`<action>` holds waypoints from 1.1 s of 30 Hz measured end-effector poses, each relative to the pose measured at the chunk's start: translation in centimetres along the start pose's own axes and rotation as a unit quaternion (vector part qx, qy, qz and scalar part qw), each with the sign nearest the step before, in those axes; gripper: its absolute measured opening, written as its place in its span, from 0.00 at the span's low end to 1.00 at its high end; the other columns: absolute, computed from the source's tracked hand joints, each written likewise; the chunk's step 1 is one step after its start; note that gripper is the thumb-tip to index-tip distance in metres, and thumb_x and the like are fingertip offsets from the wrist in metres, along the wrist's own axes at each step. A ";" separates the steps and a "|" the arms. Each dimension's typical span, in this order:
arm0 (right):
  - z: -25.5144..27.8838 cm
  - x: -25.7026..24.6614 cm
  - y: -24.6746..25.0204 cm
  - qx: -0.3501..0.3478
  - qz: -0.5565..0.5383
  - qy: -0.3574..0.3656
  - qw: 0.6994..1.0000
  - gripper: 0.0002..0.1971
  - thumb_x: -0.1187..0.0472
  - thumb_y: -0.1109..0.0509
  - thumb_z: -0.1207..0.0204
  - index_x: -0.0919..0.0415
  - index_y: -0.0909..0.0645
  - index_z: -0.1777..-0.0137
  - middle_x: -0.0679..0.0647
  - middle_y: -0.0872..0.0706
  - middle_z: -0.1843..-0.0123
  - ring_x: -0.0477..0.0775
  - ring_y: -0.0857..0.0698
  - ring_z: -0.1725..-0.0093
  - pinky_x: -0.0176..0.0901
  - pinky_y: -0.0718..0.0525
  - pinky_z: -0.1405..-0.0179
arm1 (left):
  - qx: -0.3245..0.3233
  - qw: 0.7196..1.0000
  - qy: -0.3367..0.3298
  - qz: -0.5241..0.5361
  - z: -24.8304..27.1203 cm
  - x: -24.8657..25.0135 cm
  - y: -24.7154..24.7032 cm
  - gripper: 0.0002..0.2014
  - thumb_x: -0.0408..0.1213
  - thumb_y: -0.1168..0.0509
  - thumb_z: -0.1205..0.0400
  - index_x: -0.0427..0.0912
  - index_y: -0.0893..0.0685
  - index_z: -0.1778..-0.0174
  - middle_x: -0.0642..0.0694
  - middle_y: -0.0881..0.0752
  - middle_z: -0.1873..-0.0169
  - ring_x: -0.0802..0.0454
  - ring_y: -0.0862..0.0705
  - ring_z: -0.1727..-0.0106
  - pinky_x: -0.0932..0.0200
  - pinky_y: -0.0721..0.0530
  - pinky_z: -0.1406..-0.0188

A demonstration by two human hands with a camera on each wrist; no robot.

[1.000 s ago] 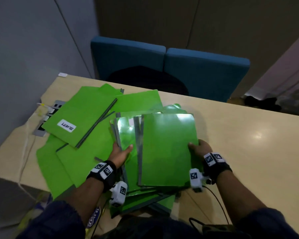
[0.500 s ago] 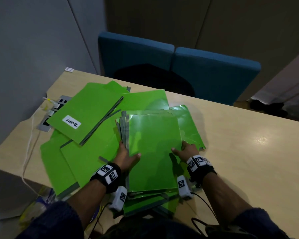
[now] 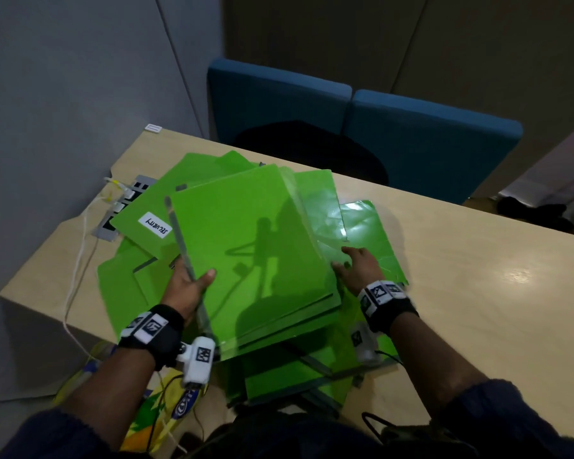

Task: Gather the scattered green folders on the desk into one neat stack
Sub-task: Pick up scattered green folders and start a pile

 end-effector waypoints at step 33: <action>5.0 17.5 12.4 0.011 -0.209 -0.189 0.959 0.39 0.27 0.22 0.50 0.54 0.13 0.45 0.64 0.11 0.42 0.64 0.13 0.45 0.63 0.19 0.36 | 0.020 0.996 -0.015 -0.087 -3.2 -4.9 5.4 0.33 0.37 0.30 0.19 0.45 0.38 0.20 0.39 0.30 0.23 0.34 0.29 0.26 0.36 0.28 0.30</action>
Point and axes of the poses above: each hand's wrist, its own z-axis away from the middle knuckle, its own y-axis out of the back of the hand, x = y × z, the point moved 2 cm from there along -z, towards the middle knuckle
